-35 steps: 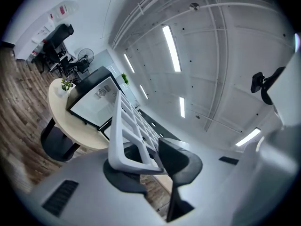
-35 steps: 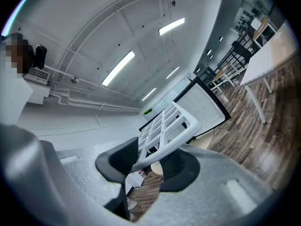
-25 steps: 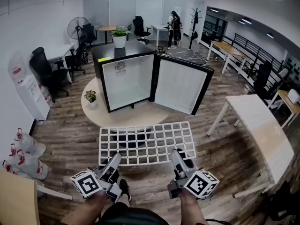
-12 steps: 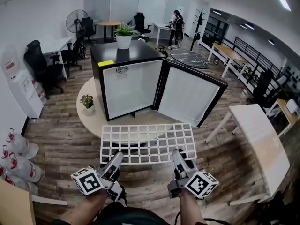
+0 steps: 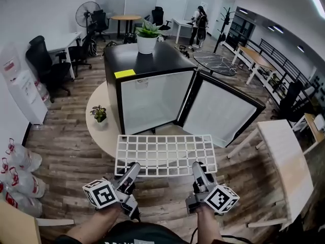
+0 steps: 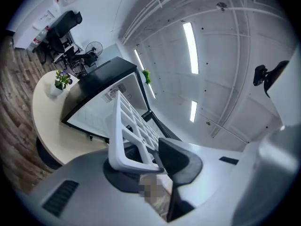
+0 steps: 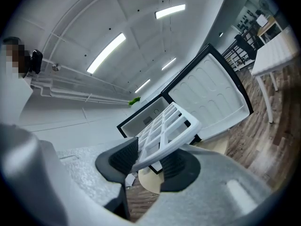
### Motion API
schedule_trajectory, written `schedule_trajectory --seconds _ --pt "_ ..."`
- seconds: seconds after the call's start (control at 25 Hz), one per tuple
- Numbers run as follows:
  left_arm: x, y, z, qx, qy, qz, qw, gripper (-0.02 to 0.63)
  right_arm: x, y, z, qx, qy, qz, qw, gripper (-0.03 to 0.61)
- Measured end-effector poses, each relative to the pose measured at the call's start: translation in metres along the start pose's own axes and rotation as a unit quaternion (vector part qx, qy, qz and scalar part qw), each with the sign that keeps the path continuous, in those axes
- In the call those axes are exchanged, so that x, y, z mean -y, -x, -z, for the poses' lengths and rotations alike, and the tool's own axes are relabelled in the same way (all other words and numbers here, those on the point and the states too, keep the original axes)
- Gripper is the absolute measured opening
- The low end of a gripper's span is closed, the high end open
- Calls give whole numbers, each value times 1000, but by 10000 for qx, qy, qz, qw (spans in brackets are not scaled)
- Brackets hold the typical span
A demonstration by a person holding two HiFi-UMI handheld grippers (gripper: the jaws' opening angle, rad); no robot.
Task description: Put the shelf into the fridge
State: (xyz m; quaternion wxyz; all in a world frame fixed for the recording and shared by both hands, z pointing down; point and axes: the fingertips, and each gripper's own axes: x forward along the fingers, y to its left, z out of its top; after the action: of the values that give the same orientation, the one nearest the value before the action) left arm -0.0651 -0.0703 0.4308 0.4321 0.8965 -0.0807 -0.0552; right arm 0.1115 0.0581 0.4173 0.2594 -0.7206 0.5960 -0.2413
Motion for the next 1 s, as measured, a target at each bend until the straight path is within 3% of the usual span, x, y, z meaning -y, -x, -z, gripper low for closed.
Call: schedule_trajectory --seconds 0.24,0.36,0.48,0.6,1.0 --pt "-33 -20 -28 -63 84 104 9999 94 10 -43 5 -59 14 183 9998 133" --pt "-45 -30 -45 -128 79 149 9998 94 12 -59 2 -43 68 487 9988 132" --pt "-54 -38 -58 -126 123 187 9997 94 10 -76 -1 -44 89 457 9989 132" --pt "-62 -43 -64 -114 164 161 9997 94 24 -82 -1 -170 139 853 9961 133" --pt "-70 -73 -78 103 28 -58 9999 94 52 -123 -23 -457 266 728 9959 133"
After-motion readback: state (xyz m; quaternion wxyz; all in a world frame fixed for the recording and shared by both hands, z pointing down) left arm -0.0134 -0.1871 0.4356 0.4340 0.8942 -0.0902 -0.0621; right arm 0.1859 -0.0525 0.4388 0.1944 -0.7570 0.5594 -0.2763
